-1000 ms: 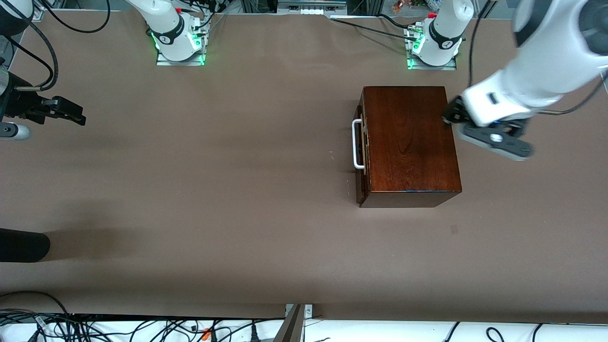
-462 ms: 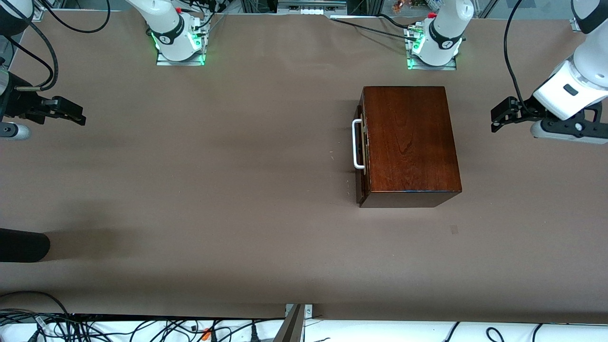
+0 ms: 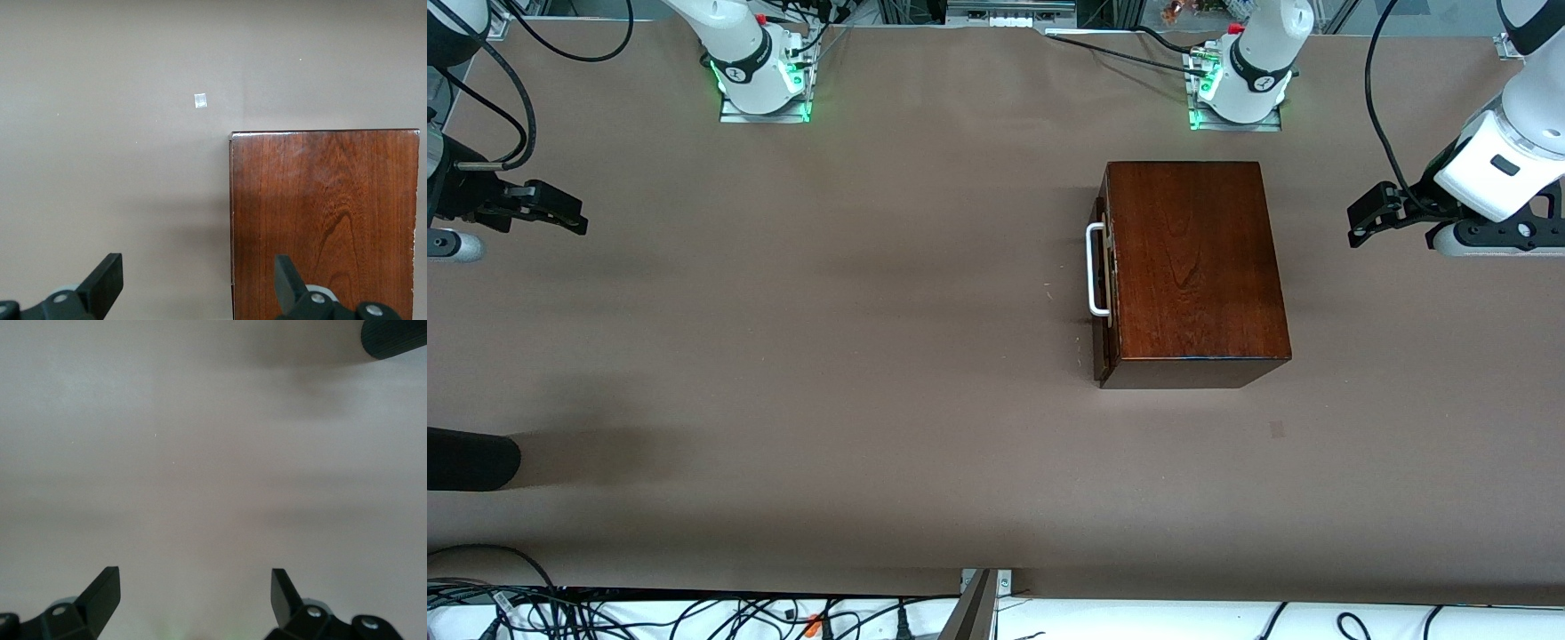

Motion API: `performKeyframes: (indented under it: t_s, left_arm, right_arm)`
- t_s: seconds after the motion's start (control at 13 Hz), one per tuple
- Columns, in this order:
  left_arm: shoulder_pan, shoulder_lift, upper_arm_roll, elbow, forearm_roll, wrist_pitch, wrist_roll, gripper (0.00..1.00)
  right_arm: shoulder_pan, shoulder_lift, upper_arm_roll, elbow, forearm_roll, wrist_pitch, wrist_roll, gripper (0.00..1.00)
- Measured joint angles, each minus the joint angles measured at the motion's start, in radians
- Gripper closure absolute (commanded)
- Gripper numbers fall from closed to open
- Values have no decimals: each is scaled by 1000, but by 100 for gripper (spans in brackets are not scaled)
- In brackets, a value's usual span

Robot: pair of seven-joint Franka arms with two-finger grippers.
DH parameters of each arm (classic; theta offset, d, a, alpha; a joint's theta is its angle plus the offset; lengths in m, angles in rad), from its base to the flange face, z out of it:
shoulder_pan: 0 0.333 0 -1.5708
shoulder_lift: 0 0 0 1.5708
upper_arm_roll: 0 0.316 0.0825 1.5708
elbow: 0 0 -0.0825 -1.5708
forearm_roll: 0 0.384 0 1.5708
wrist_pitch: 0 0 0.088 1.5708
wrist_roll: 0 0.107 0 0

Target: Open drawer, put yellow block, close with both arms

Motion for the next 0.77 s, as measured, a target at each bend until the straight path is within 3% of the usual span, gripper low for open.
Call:
performKeyframes:
  t_s: [0.77]
  left_arm:
    - [1, 0, 10, 1, 0, -17, -1, 0]
  right_arm:
    - [0, 0, 0, 0, 0, 0, 0, 0]
